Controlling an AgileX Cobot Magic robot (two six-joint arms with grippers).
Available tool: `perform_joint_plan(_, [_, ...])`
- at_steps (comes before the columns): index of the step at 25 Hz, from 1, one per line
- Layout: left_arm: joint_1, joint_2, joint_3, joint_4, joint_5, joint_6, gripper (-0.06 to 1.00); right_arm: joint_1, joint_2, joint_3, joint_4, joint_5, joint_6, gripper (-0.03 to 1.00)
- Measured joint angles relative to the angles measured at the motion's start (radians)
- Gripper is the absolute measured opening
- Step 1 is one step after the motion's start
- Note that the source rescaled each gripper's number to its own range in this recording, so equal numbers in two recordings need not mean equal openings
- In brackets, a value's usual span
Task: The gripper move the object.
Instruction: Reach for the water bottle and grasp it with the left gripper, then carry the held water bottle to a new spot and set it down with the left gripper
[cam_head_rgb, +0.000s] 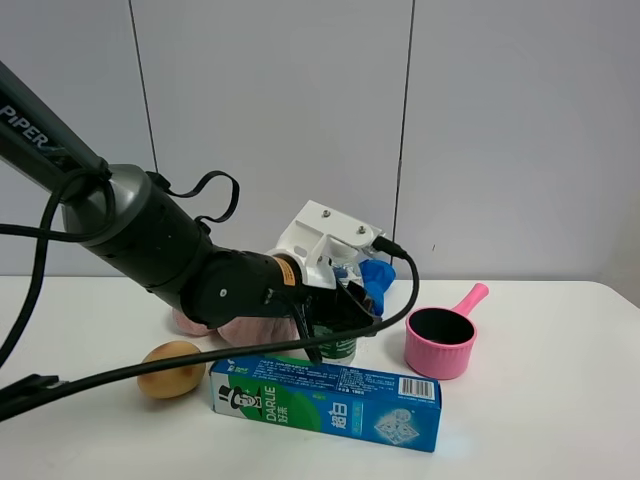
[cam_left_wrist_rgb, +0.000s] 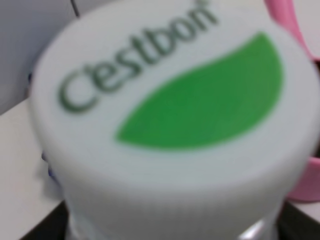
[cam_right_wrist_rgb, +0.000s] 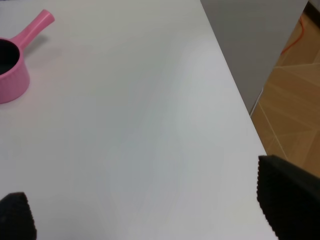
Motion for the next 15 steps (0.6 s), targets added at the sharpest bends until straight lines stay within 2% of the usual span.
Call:
perform_joint_plan(8, [0.001, -0.004, 0.000, 0.000, 0.003, 0.000, 0.01, 0.000, 0.000, 0.000, 0.000, 0.000, 0.000, 1.00])
perform_joint_plan(15, [0.003, -0.111, 0.005, 0.018, 0.073, -0.003, 0.01, 0.000, 0.000, 0.000, 0.000, 0.000, 0.000, 1.00])
